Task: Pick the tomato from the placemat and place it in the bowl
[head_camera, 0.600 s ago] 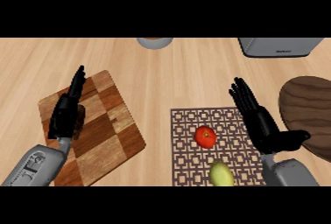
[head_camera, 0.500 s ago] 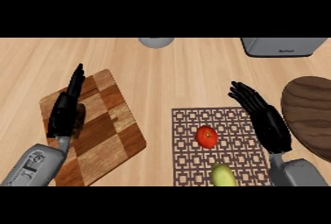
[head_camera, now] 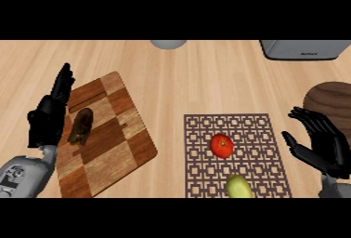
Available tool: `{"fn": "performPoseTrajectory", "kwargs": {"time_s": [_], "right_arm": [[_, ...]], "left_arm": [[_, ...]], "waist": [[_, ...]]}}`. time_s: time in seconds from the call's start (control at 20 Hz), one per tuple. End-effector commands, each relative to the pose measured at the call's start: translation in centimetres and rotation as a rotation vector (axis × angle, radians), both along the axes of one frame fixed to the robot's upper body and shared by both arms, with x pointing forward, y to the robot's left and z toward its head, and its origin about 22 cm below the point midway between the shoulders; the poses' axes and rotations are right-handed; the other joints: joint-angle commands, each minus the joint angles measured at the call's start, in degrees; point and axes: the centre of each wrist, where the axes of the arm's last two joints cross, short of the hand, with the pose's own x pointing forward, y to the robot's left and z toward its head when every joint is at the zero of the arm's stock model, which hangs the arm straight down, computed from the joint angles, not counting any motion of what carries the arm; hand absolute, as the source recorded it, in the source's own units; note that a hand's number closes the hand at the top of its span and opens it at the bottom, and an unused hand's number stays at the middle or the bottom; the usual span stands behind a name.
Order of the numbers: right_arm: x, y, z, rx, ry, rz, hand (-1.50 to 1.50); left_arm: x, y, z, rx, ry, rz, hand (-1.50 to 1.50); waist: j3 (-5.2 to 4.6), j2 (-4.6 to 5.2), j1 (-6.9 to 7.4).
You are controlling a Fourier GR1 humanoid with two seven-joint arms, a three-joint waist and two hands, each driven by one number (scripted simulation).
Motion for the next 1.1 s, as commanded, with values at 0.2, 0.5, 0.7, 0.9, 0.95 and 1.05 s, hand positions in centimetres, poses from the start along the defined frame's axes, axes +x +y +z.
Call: {"fn": "performPoseTrajectory", "kwargs": {"time_s": [0.2,0.5,0.7,0.9,0.95,1.05], "right_arm": [[-2.4,-3.2,-0.1,-0.301,-0.120,0.135,-1.50],[-1.9,-2.5,6.3,-0.580,0.020,0.231,-1.50],[0.1,-0.8,9.6,-0.787,0.130,0.275,-1.50],[1.6,3.9,11.2,-0.872,0.198,0.355,-1.50],[1.4,5.8,12.0,-0.882,0.189,0.384,-1.50],[2.2,7.4,13.0,-0.903,0.238,0.423,-1.50]], "left_arm": [[0.4,0.1,0.2,-0.017,0.030,0.009,0.00],[-1.4,1.1,0.9,-0.011,0.027,-0.002,0.00],[-0.8,-1.6,1.5,-0.017,0.017,-0.008,0.00],[-0.4,-1.1,0.6,-0.024,0.015,-0.017,0.00],[0.3,0.4,1.7,-0.013,0.013,-0.009,0.00],[-0.3,-1.2,1.2,-0.019,0.011,-0.016,0.00]], "waist": [[-0.10,0.05,-0.31],[-0.26,-0.37,0.05],[-0.23,-0.26,0.44],[-0.19,0.06,0.78],[-0.20,0.02,0.58],[-0.16,-0.03,0.69]]}}
